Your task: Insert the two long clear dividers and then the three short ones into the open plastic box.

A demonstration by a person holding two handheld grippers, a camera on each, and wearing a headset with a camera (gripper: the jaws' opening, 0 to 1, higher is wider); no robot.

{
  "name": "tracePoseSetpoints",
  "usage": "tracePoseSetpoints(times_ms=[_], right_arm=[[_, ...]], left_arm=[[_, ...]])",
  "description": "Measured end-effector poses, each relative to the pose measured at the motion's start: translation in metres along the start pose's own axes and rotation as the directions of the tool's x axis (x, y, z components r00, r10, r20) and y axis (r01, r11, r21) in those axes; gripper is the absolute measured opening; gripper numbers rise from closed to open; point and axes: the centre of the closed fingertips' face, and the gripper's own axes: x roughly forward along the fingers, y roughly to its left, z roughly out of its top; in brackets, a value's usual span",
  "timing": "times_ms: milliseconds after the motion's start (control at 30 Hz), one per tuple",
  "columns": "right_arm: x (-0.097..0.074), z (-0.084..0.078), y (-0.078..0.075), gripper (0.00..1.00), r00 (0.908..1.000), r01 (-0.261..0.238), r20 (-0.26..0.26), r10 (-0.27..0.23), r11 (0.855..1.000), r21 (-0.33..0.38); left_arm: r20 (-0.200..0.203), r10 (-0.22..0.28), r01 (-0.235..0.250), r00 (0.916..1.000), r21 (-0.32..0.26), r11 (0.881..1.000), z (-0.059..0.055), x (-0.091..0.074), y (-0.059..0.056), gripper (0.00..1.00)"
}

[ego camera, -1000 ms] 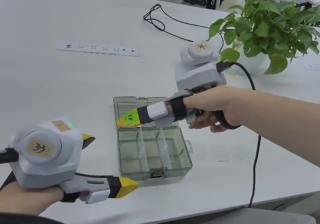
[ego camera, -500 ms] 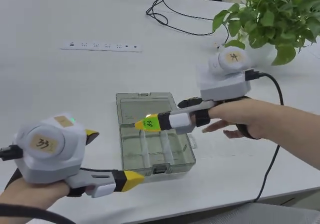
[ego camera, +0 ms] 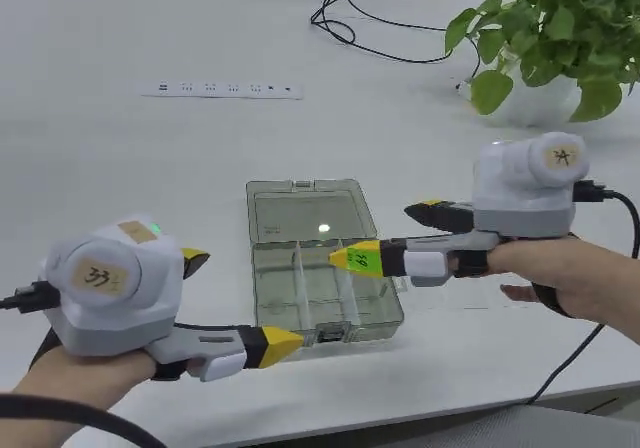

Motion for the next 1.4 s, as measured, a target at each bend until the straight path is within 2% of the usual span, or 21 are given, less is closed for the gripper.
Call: tracePoseSetpoints(times_ms=[33,100,167,200,433,567,767,1100,1400], right_arm=[[-0.004,-0.005,0.000,1.00,1.0000,0.001,-0.009,-0.001,1.000,0.004],[-0.010,-0.007,-0.004,1.00,0.9999,0.009,0.006,-0.009,1.000,-0.021],[-0.018,-0.013,-0.011,1.00,0.9999,0.016,0.004,-0.016,1.000,-0.005],[-0.022,-0.013,-0.012,1.00,0.9995,0.017,0.026,-0.017,1.000,0.001],[-0.042,-0.020,-0.022,1.00,0.9979,0.021,0.061,-0.022,1.000,0.019],[-0.053,-0.032,-0.032,1.00,0.9987,0.031,0.040,-0.032,0.999,0.011],[-0.068,-0.042,-0.045,1.00,0.9986,0.030,0.042,-0.031,1.000,0.007],[-0.079,-0.057,-0.058,1.00,0.9988,0.021,0.043,-0.022,0.999,0.024],[-0.080,-0.064,-0.068,1.00,0.9999,0.010,0.005,-0.010,1.000,0.002]], left_arm=[[-0.001,0.003,-0.003,1.0000,-0.003,1.000,0.000,0.000,-0.001,0.90],[0.000,0.012,-0.012,0.9999,-0.004,1.000,0.000,-0.001,-0.001,0.91],[-0.001,0.020,-0.020,0.9998,-0.007,1.000,0.000,-0.002,-0.002,0.91],[0.001,0.026,-0.026,0.9997,-0.008,1.000,0.000,-0.002,-0.002,0.91],[0.016,0.058,-0.058,0.9982,-0.036,0.998,0.003,-0.003,0.000,0.91],[0.028,0.075,-0.073,0.9968,-0.055,0.996,0.005,-0.003,0.001,0.91],[0.044,0.088,-0.085,0.9951,-0.070,0.994,0.009,-0.004,0.001,0.91],[0.097,0.113,-0.102,0.9889,-0.109,0.989,0.016,-0.008,0.000,0.91],[0.091,0.131,-0.120,0.9872,-0.112,0.986,0.015,-0.012,0.000,0.91]])
